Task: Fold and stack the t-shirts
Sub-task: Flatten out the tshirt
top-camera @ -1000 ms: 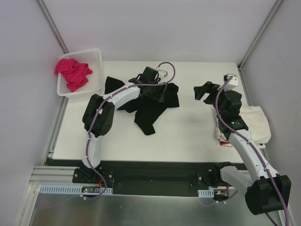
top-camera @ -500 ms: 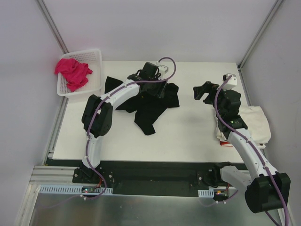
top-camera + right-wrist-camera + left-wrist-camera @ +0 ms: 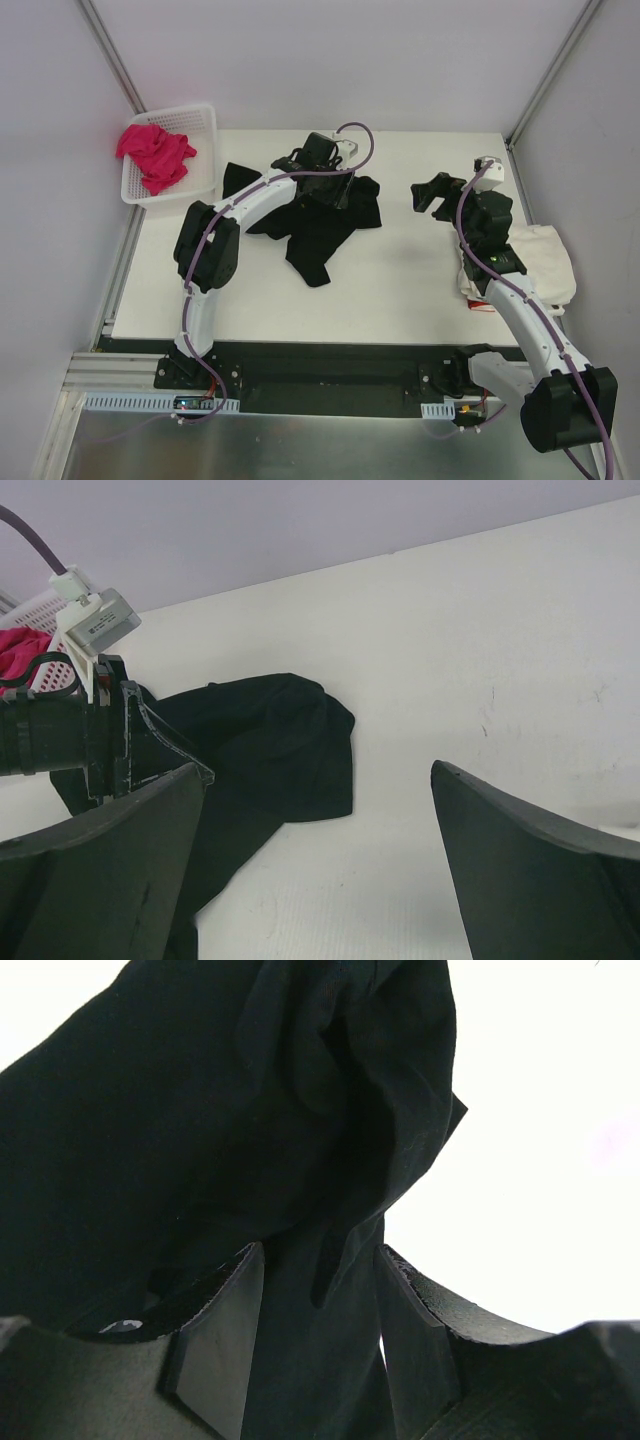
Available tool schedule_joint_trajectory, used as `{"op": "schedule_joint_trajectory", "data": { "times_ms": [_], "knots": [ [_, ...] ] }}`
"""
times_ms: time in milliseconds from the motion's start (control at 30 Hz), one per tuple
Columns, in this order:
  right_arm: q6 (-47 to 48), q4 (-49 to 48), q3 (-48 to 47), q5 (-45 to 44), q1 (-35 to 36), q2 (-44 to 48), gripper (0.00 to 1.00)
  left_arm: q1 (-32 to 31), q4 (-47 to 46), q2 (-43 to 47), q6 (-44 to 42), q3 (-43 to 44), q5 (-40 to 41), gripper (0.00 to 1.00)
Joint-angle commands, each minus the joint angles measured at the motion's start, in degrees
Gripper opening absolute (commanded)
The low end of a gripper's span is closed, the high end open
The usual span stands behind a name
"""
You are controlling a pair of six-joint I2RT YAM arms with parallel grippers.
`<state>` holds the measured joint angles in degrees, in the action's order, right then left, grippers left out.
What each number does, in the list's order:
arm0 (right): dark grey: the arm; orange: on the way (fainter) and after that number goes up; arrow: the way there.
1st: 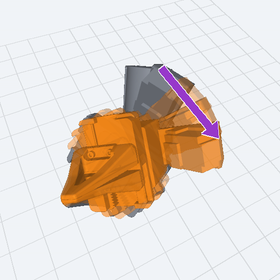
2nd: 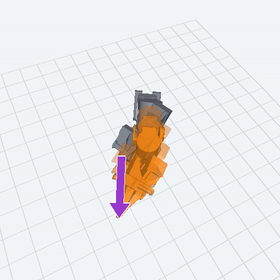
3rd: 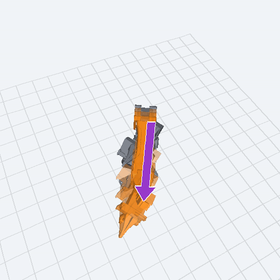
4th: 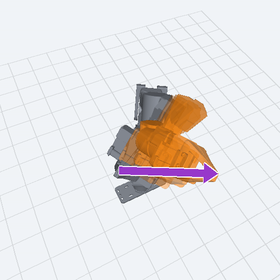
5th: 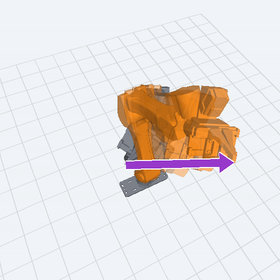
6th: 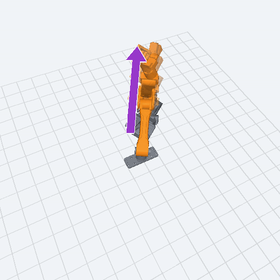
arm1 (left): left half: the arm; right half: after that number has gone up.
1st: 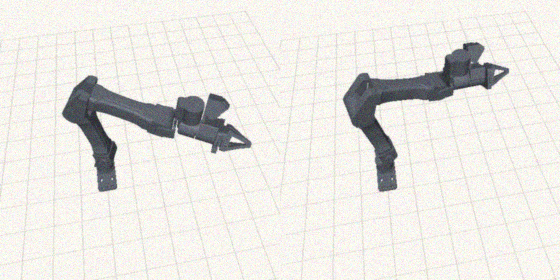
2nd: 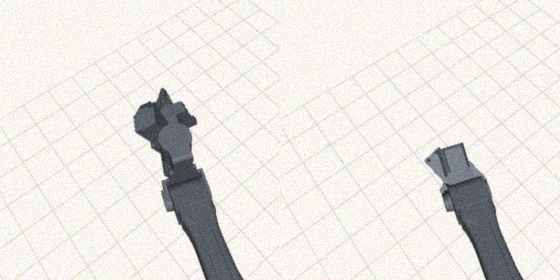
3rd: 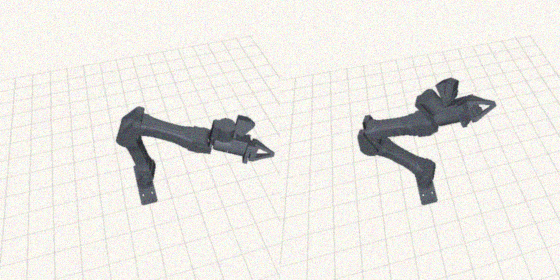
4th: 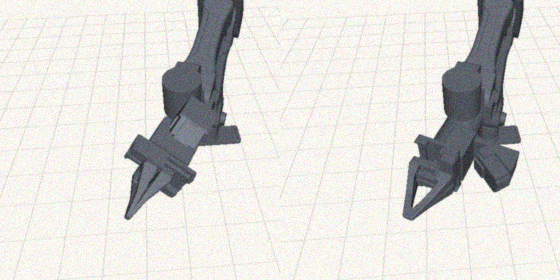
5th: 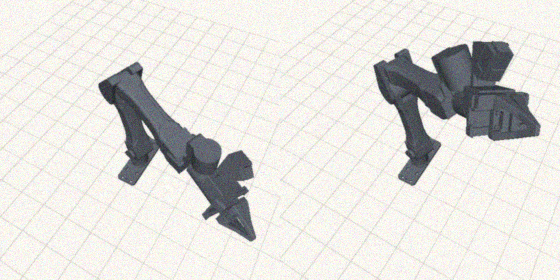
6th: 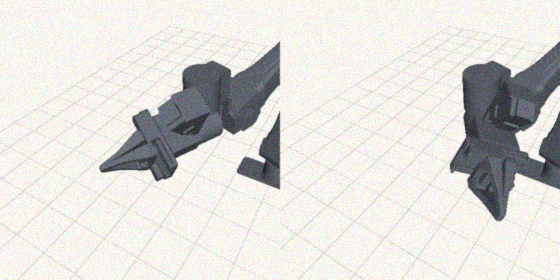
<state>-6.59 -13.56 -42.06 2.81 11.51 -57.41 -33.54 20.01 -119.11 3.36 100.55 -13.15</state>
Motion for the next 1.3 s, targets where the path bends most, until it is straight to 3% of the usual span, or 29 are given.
{"op": "schedule_joint_trajectory", "data": {
  "times_ms": [0, 233, 933, 1167, 1233, 1267],
  "knots": [
    [-0.09, -3.14, -0.39, 0.36, -0.35, 0.45, 0.99, 0.14, 0.12, 2.48, 0.34, 1.4, -0.74, 0.46],
    [-0.09, -3.05, -0.48, 0.36, -0.43, 0.37, 0.99, 0.14, 0.12, 1.51, 0.95, 1.31, -1.44, 0.42],
    [-0.09, -3.05, -0.21, 0.36, -0.61, 0.45, 0.99, 0.05, 0.12, 1.78, 1.3, -2.03, -1.53, 0.42],
    [-0.18, -3.14, -0.04, 0.44, -0.7, 0.54, 0.99, 0.05, 0.12, 1.34, 1.22, -0.89, -1.27, 0.31],
    [-0.09, -3.05, -0.04, 0.44, -0.7, 0.8, 0.99, 0.05, 0.12, 1.07, 1.22, -0.62, -1.44, 0.23],
    [-0.09, -3.05, 0.05, 0.44, -0.7, 0.81, 0.99, 0.05, 0.12, 1.07, 1.22, -0.36, -1.44, 0.11]
  ]
}}
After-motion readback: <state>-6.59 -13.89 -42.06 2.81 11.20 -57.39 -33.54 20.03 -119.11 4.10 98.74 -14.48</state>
